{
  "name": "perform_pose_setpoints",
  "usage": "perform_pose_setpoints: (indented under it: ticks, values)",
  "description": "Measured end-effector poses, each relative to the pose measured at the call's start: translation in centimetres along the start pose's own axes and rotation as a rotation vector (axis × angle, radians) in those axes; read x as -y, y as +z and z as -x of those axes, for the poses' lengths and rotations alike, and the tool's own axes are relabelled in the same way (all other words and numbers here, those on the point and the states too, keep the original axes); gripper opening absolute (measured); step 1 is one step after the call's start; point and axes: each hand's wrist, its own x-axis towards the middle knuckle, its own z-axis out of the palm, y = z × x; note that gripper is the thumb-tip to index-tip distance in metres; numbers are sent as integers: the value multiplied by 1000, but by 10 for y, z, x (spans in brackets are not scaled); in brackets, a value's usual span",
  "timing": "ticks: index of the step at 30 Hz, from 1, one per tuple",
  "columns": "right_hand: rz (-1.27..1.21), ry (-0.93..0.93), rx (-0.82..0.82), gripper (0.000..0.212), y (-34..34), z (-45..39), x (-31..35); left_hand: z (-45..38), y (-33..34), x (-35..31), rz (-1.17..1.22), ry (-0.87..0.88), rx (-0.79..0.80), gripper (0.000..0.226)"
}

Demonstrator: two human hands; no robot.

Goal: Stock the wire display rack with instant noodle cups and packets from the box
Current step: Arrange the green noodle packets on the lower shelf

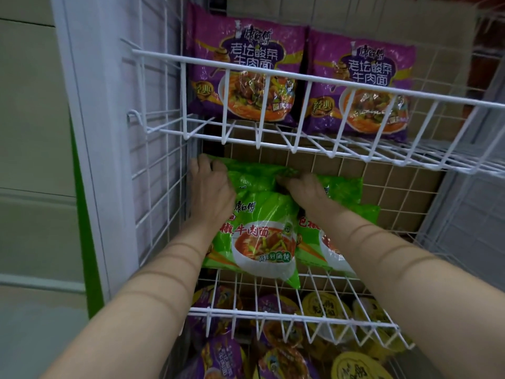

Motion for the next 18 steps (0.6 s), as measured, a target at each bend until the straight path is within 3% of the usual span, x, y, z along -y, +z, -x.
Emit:
perform_pose_setpoints:
  ticks: [4, 10, 14, 18]
  values:
    - [-58, -27, 107, 38, -4, 4, -2, 0, 5, 0, 127, -15, -81, 24]
    - [-206, -37, 37, 50, 0, 3, 0, 1, 3, -1, 253, -37, -137, 24]
    - [-188, -32, -24, 34, 1, -7, 2, 0, 6, 3, 209, -9, -120, 22]
    - [-280, -15, -17, 34, 4, -20, -9, 2, 5, 3, 263, -62, -107, 24]
